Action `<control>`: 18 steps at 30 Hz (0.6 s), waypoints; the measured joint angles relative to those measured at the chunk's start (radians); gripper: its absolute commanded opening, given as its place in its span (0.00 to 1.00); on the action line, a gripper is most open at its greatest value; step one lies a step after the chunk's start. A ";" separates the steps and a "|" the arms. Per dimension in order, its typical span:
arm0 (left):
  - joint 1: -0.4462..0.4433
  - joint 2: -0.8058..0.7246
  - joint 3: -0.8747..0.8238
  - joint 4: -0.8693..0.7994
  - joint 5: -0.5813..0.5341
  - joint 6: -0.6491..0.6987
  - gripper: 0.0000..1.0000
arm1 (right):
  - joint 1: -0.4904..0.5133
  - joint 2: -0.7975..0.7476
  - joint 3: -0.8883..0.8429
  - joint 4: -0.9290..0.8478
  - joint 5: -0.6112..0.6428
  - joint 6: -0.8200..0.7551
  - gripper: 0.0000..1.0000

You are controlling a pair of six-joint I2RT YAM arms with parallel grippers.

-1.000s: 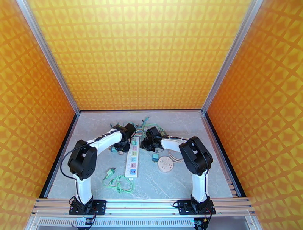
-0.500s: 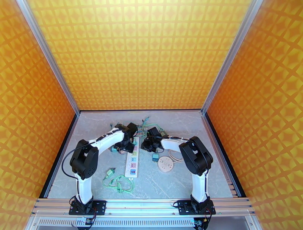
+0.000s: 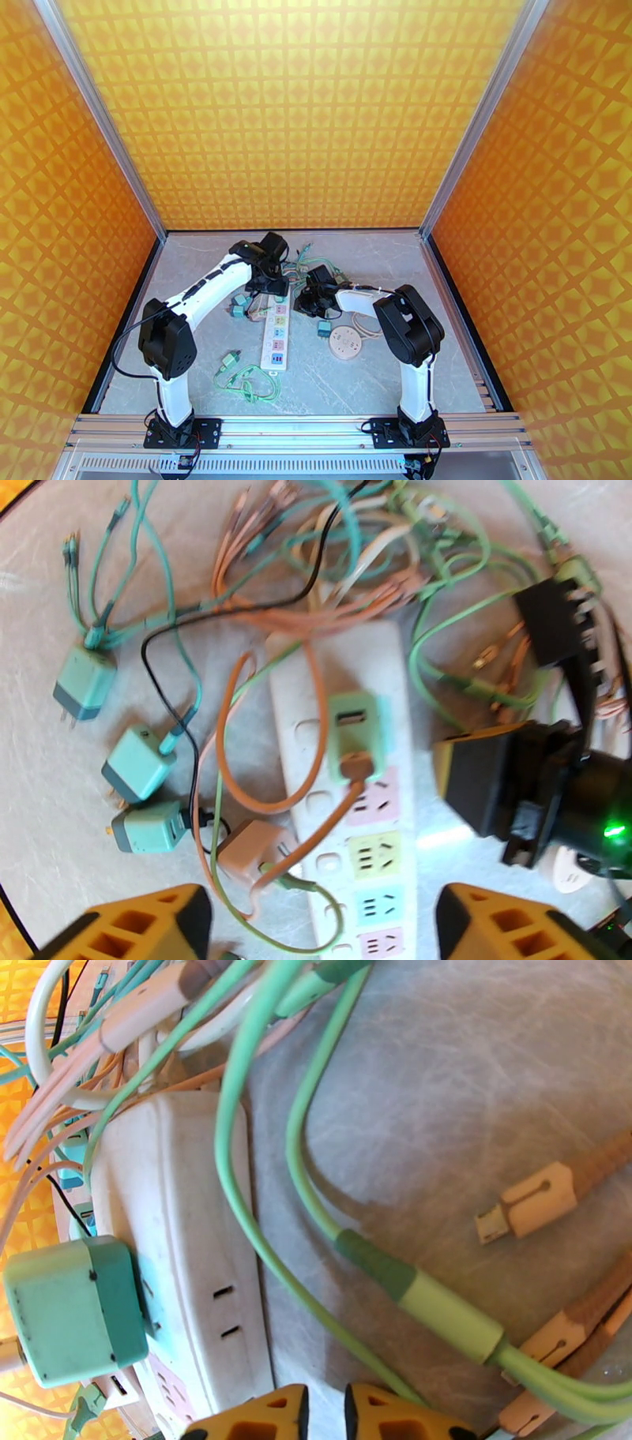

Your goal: Pull the plug off the socket

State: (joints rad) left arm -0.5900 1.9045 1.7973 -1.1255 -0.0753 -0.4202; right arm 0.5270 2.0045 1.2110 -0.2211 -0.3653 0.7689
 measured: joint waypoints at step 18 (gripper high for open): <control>0.036 0.063 -0.002 0.093 0.043 -0.061 0.58 | 0.000 0.000 0.000 0.000 0.000 0.000 0.21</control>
State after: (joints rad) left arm -0.5541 1.9678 1.7958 -1.0328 -0.0319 -0.4808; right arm 0.5270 2.0045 1.2110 -0.2207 -0.3656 0.7689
